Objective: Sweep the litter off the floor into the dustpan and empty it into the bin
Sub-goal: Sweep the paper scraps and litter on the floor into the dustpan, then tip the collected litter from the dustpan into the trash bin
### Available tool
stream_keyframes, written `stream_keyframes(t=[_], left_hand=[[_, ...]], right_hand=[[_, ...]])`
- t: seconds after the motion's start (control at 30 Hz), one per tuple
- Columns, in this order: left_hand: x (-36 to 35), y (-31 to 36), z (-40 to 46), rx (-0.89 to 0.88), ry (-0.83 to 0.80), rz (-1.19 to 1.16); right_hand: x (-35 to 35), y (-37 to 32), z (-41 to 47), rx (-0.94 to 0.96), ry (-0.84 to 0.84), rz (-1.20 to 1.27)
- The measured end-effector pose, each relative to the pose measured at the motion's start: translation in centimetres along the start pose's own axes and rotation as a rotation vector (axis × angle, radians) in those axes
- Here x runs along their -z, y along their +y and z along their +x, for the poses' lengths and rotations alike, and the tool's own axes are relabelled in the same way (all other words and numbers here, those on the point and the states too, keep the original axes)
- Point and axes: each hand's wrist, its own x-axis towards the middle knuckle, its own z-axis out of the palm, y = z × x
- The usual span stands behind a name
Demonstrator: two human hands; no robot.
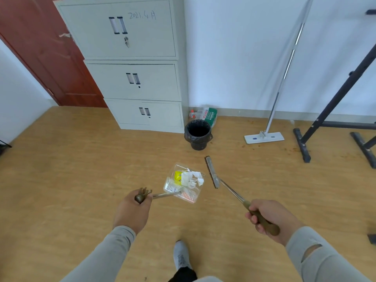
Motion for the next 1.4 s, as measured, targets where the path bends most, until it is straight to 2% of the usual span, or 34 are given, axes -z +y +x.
stream_keyframes(t=[0.27,0.5,0.67,1.03,1.2,1.4], left_hand=[[1.1,2.7,12.4,-0.073,-0.057,-0.01],[1.0,6.3,20.0,-0.112,-0.067,-0.028],[-0.5,10.2,24.8,-0.134,-0.053,0.01],[-3.9,22.5,33.5,-0.17,-0.042,0.131],[-5.3,26.7,36.9,-0.232,-0.025,0.24],[-6.4,31.3,41.4,-0.407,0.001,0.418]], right_hand=[[-6.8,-7.7,4.1,0.013,0.057,0.033],[-8.3,-13.2,6.3,0.031,0.086,0.055],[-7.6,-17.1,9.4,0.019,0.104,0.075],[-0.9,-25.7,16.4,0.044,0.058,0.11],[0.3,-29.1,18.1,0.064,0.011,0.104],[0.7,-30.9,19.6,0.078,0.019,0.12]])
